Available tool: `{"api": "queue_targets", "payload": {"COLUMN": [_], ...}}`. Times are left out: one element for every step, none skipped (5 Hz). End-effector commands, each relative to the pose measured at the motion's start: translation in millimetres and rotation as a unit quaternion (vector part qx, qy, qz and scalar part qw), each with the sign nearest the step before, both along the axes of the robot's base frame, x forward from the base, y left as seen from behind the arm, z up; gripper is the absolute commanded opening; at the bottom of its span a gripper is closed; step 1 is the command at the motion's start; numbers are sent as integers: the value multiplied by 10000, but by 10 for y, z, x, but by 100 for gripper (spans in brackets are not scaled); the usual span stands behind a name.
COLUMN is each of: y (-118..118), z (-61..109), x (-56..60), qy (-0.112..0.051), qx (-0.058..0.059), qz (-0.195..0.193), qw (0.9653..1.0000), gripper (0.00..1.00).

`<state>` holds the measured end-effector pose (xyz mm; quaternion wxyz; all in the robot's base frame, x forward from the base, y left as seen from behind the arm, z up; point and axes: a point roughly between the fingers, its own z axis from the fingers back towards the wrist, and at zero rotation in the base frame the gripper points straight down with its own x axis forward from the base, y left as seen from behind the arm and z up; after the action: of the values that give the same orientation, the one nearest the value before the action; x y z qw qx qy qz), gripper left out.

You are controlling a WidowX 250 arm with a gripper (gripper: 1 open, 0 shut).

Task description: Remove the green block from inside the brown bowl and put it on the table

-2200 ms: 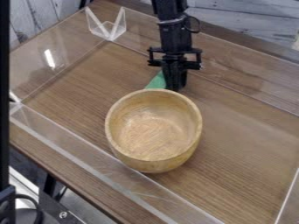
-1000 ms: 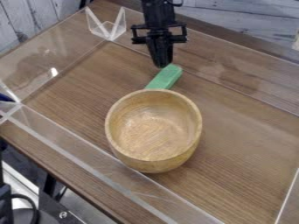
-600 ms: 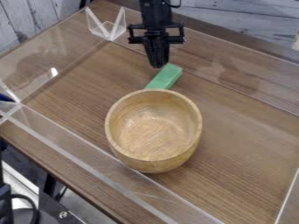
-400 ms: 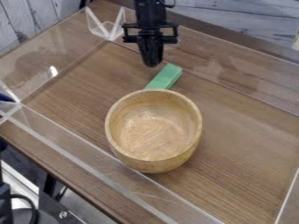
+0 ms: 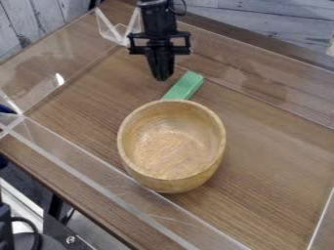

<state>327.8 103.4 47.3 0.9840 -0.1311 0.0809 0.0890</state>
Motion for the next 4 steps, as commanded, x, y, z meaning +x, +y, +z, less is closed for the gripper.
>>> {"api": "queue_targets", "payload": {"y": [69, 139, 195, 151], "z": [259, 259, 273, 224], "x": [33, 8, -17, 19], "qy": [-454, -450, -454, -450], "qx": [182, 151, 111, 136], "qz": [229, 306, 372, 235], "qw": [9985, 9984, 9982, 9986], "gripper": [0, 0, 0, 0]}}
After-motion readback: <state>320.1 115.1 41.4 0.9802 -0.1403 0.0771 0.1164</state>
